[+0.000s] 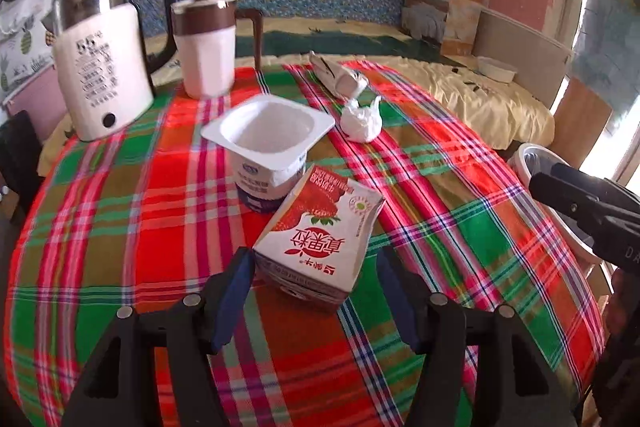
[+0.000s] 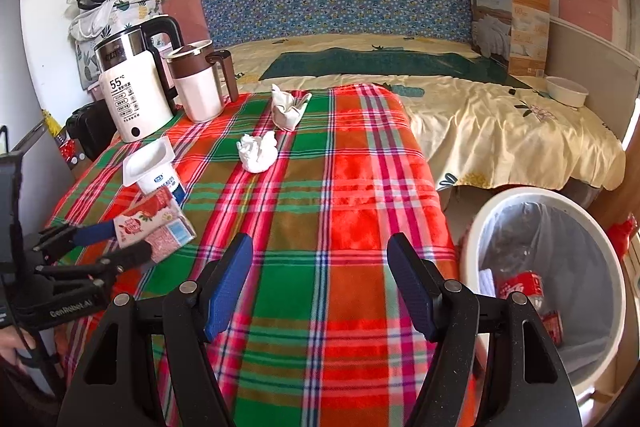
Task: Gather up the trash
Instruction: 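Grasp the pink milk carton with the left tool while the right tool grasps the yogurt cup, then carry the pink carton and yogurt cup over the white bin with both tools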
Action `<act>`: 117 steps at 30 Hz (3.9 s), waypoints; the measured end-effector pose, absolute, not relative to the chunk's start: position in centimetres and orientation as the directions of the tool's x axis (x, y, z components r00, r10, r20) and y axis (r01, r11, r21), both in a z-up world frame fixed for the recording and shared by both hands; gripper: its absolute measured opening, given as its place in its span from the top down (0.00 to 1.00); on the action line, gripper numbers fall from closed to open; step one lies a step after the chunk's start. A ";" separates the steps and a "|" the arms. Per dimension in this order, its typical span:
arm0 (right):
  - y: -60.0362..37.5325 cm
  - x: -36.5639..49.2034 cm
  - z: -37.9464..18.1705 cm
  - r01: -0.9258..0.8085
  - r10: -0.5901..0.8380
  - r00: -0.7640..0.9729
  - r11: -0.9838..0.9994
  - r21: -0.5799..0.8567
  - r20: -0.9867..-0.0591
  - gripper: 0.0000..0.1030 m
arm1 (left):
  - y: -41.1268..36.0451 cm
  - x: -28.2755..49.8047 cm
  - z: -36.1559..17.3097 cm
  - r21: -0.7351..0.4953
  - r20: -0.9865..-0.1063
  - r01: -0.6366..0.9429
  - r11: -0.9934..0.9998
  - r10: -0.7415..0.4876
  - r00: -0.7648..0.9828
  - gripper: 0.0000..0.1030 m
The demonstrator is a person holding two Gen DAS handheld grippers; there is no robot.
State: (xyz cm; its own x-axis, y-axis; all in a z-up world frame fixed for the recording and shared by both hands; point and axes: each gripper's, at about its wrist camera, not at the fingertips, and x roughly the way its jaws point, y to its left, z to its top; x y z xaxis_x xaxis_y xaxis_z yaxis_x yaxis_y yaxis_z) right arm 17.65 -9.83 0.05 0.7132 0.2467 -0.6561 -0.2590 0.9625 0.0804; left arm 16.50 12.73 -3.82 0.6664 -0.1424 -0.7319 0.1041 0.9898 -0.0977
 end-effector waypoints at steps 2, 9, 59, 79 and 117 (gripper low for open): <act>-9.2 18.0 0.0 -0.270 0.256 0.710 0.959 0.083 -0.656 0.32 | 12.8 16.9 -4.3 -0.103 -0.742 0.102 0.989 -0.145 0.655 0.39; -6.3 19.1 -0.4 -0.304 0.274 0.695 0.950 0.074 -0.664 0.32 | 12.8 17.5 -4.5 -0.134 -0.733 0.143 0.981 -0.195 0.651 0.41; 7.4 25.8 -3.6 -0.502 0.463 0.551 0.848 0.167 -0.694 0.34 | 24.6 14.5 -3.9 -0.133 -0.728 -0.113 0.985 -0.019 0.685 0.36; 4.0 24.3 -2.8 -0.443 0.449 0.594 0.875 0.193 -0.667 0.51 | 23.7 15.7 -3.8 -0.154 -0.720 -0.106 0.982 -0.038 0.693 0.46; -17.2 16.5 2.4 -0.155 0.250 0.765 0.966 0.208 -0.593 0.51 | 4.7 14.1 3.2 -0.058 -0.643 0.145 0.988 -0.148 0.752 0.46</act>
